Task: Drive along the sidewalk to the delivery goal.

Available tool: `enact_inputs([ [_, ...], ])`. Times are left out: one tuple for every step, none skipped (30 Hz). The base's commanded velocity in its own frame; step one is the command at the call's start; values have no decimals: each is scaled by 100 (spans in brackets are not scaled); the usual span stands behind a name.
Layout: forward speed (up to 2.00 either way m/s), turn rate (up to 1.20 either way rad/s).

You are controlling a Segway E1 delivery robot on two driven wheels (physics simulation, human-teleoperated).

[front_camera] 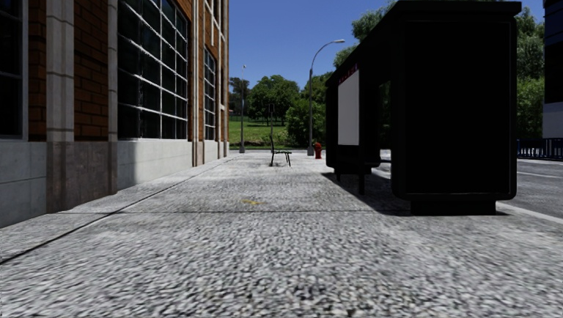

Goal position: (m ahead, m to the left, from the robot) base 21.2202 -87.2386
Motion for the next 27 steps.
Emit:
enact_inputs([
  [200, 0],
  [200, 0],
  [200, 0],
  [200, 0],
  [200, 0],
  [200, 0],
  [200, 0],
  [200, 0],
  [200, 0],
  [200, 0],
  [200, 0],
  [200, 0],
  [200, 0],
  [200, 0],
  [200, 0],
  [200, 0],
  [200, 0],
  [200, 0],
  [200, 0],
  [200, 0],
  [200, 0],
  [200, 0],
  [200, 0],
  [200, 0],
  [200, 0],
  [200, 0],
  [200, 0],
])
